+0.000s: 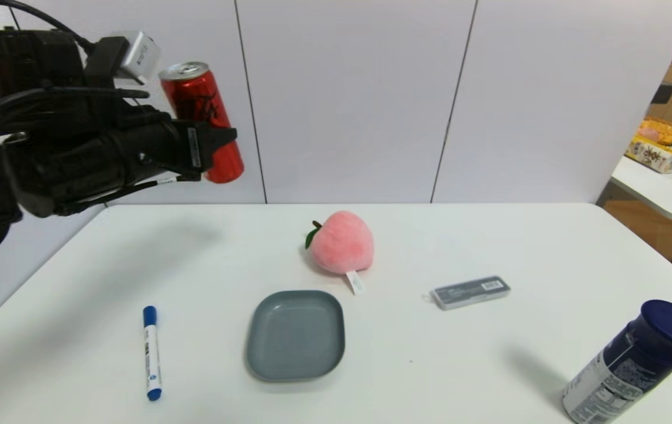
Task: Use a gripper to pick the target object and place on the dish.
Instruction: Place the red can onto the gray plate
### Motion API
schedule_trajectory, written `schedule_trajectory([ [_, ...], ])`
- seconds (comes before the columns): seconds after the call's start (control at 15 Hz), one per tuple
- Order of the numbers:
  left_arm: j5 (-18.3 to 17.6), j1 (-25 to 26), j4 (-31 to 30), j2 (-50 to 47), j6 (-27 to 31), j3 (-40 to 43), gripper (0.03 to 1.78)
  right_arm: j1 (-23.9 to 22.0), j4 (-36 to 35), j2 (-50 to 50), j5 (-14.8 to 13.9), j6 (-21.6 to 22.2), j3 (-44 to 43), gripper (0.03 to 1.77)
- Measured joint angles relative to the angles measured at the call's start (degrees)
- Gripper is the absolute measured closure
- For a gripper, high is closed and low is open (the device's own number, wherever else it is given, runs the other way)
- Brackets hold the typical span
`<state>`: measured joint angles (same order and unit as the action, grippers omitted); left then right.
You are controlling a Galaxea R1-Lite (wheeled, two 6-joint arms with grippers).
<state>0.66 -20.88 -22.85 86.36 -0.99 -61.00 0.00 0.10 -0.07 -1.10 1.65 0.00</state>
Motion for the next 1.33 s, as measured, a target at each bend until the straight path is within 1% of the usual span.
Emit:
schedule_trajectory([
  [0.13,0.09,-3.17,2.47,-5.13,0.05,4.67,0.87,0.0,0.0,0.0,-0.05,0.02,0.0,0.09],
  [0.33,-0.06,-8.69,3.11,-10.81,-0.22,11.28,0.87,0.0,0.0,0.0,-0.02,0.0,0.0,0.09],
  [0.53,-0.06,-13.35,3.06,-13.46,-0.46,16.38,0.87,0.0,0.0,0.0,-0.02,0.02,0.0,0.09],
  [0.67,0.0,-15.49,2.6,-13.98,-0.52,19.44,0.87,0.0,0.0,0.0,-0.05,0.02,0.0,0.09],
  [0.87,0.0,-17.12,0.94,-13.01,-0.24,21.76,0.87,0.0,0.04,0.0,-0.05,0.02,0.0,0.09],
  [1.13,0.02,-17.76,-4.55,-9.35,-0.13,22.55,0.87,0.0,0.0,0.0,-0.05,0.02,0.0,0.09],
  [1.33,0.02,-18.01,-7.47,-6.86,-0.33,25.02,0.87,0.0,0.0,0.0,-0.05,0.0,0.0,0.09],
])
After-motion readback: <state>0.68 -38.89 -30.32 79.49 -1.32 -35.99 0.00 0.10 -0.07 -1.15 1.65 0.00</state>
